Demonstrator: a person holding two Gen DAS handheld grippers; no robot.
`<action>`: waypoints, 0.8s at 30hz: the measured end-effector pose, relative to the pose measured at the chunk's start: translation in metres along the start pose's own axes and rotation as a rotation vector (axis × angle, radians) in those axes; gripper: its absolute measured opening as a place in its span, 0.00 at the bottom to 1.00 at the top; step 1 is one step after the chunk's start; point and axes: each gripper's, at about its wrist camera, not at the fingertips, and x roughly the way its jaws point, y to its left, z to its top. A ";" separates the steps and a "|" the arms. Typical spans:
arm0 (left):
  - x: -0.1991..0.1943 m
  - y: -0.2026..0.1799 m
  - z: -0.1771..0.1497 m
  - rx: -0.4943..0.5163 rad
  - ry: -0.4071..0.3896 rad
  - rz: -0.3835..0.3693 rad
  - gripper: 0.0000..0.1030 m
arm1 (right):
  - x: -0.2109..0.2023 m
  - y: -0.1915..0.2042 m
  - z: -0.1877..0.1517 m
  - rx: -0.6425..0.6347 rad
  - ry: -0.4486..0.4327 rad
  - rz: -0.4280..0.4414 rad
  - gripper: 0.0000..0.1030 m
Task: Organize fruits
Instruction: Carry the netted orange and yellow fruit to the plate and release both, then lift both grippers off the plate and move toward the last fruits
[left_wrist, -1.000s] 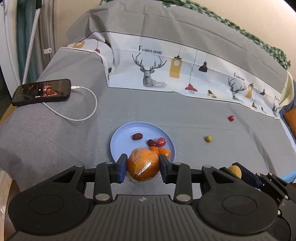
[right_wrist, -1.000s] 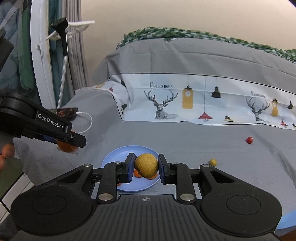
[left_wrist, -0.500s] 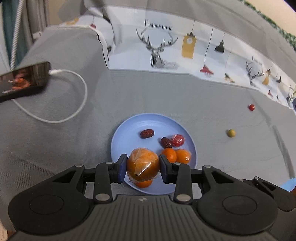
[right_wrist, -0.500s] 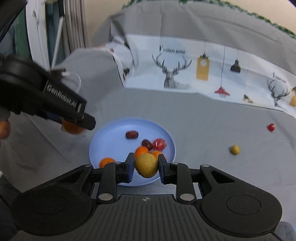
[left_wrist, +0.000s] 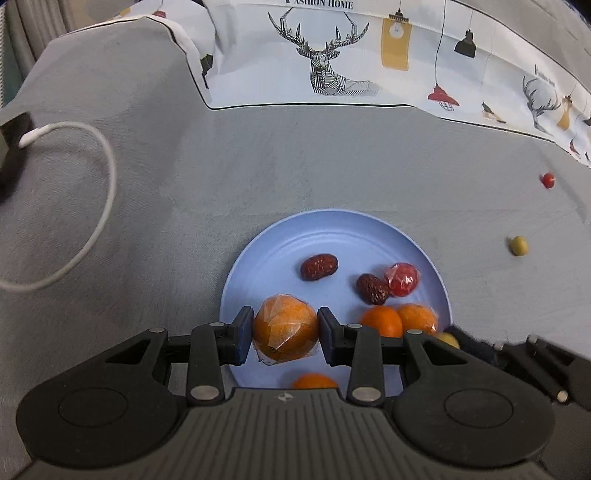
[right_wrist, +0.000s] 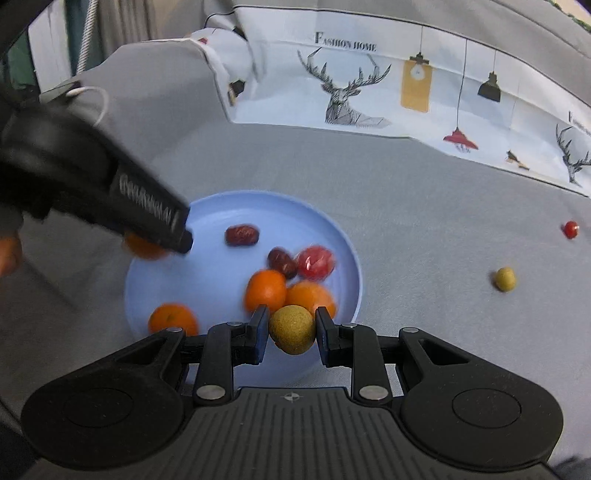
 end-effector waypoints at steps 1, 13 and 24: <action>-0.002 -0.001 0.002 0.009 -0.012 0.001 0.55 | 0.001 -0.001 0.003 -0.009 -0.017 -0.007 0.31; -0.092 -0.014 -0.036 0.081 -0.128 0.034 1.00 | -0.098 -0.004 -0.026 -0.045 -0.008 0.021 0.89; -0.163 -0.025 -0.082 0.071 -0.180 0.045 1.00 | -0.177 -0.005 -0.045 -0.030 -0.139 -0.040 0.94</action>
